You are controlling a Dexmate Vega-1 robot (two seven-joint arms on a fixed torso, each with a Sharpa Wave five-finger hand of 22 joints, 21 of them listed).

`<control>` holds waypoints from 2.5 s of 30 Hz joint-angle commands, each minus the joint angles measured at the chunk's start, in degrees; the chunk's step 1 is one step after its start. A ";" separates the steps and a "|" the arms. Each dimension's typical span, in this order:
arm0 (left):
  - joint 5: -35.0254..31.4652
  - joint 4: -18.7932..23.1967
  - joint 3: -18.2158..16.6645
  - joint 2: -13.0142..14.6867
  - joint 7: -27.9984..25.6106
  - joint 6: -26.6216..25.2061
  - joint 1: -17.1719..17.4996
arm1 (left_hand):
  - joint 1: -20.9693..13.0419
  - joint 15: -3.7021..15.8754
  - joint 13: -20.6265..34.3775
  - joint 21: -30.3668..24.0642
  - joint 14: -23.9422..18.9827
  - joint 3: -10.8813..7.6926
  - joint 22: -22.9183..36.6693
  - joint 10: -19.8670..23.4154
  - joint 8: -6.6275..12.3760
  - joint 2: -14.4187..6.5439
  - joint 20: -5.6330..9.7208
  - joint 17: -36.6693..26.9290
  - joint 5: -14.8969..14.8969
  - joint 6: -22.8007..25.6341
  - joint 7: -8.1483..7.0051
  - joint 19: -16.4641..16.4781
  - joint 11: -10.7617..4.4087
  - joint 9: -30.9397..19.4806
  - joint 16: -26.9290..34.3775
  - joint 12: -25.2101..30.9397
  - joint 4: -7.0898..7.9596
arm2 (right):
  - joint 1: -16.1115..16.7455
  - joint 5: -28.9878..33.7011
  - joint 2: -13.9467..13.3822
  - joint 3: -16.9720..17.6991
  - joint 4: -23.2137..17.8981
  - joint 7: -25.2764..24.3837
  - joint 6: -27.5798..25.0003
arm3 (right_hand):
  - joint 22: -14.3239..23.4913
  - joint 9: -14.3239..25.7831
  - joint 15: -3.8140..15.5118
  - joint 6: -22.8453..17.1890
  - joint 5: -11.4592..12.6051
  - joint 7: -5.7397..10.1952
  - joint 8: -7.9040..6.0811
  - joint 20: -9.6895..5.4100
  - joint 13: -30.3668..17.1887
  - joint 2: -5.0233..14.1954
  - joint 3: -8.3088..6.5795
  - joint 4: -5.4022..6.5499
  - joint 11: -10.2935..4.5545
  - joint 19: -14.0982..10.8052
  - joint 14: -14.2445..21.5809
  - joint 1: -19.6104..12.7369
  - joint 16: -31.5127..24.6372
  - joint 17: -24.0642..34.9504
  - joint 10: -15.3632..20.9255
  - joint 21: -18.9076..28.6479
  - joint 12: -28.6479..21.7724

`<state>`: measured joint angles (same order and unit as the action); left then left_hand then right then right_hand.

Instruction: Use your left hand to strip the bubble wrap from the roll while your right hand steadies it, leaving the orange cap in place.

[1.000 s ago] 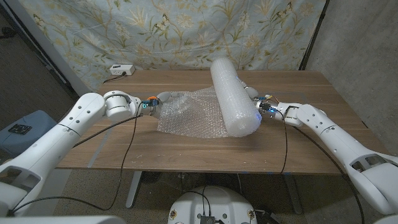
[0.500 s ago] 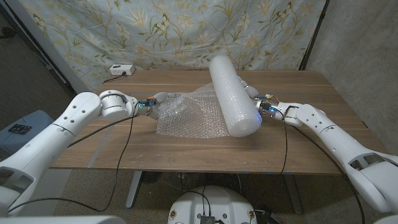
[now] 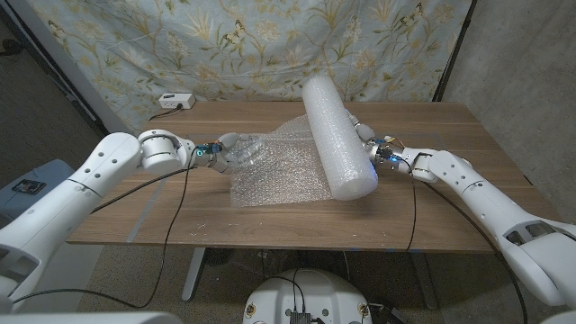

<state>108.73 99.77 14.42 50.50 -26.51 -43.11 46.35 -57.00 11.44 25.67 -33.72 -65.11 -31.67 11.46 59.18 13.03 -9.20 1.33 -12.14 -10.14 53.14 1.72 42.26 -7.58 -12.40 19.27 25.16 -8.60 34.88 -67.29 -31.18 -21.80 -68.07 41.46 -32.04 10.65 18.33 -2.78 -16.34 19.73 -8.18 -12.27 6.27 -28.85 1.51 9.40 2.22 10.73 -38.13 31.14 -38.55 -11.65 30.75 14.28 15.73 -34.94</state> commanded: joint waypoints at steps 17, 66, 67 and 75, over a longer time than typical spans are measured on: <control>1.96 3.35 -1.22 2.18 -2.54 3.06 2.96 | -0.68 0.44 0.34 -0.97 -0.29 0.23 -0.06 1.79 -0.11 -0.25 0.09 -0.06 -0.22 1.82 1.51 -0.51 -1.23 -0.12 -0.17 -0.49 -0.05 | -0.27 -0.19 -0.60 0.37 1.24 1.06 -1.81 | 0.19 -0.38 -0.76 0.84 1.30 -1.38 0.36 0.91 -0.20 -0.27 1.33 0.55 0.78 -0.29 -0.52 1.53 0.08 -0.40 -0.33 -0.37 0.62; 7.50 9.72 -7.95 9.14 -3.69 6.85 10.78 | -1.58 0.67 0.54 -2.29 -1.85 0.62 -0.18 3.28 0.04 -0.10 0.61 -0.07 0.00 3.19 1.66 -0.48 -1.57 -0.39 0.29 -0.73 -0.43 | -0.86 -1.06 -1.17 0.17 2.31 0.42 -5.96 | 0.19 -1.71 -1.97 4.27 3.39 -1.31 1.23 1.69 -0.23 -0.11 3.26 1.84 1.61 -0.62 -1.92 3.02 -0.11 -1.22 -1.37 -0.86 2.33; 7.48 9.69 -7.99 9.19 -3.55 6.84 10.77 | -1.60 0.68 0.52 -2.33 -1.81 0.61 -0.18 3.30 0.04 -0.09 0.61 -0.07 0.00 3.23 1.64 -0.47 -1.62 -0.39 0.26 -0.76 -0.44 | -0.90 -1.03 -1.17 0.16 2.38 0.43 -6.01 | 0.19 -1.72 -1.97 4.28 3.40 -1.35 1.23 1.70 -0.23 -0.10 3.28 1.85 1.62 -0.62 -1.93 3.03 -0.12 -1.22 -1.37 -0.87 2.34; 7.79 9.58 -8.02 9.44 -3.48 6.80 10.64 | -1.64 0.68 0.59 -2.53 -1.92 0.67 -0.20 3.36 -0.04 -0.08 0.61 -0.15 0.01 3.21 1.56 -0.51 -1.63 -0.41 0.31 -0.85 -0.40 | -1.15 -0.91 -1.17 0.16 2.70 0.33 -6.49 | 0.19 -1.90 -2.01 4.50 3.61 -1.45 1.24 1.74 -0.24 -0.01 3.47 2.01 1.63 -0.64 -2.02 3.19 -0.16 -1.33 -1.37 -0.93 2.50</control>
<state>115.88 109.27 6.85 59.34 -30.18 -36.40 56.72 -58.05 12.06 26.23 -35.85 -66.74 -31.27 11.19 60.83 12.84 -9.20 1.74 -12.14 -10.14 54.15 1.32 41.85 -8.00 -12.70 19.29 24.43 -9.00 34.14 -68.44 -32.42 -21.55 -65.93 41.74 -37.77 10.58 16.48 -4.83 -12.05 22.91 -7.77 -11.20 7.80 -28.84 1.33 12.50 4.37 12.25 -38.63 29.09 -35.79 -11.65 29.44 12.73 15.01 -32.54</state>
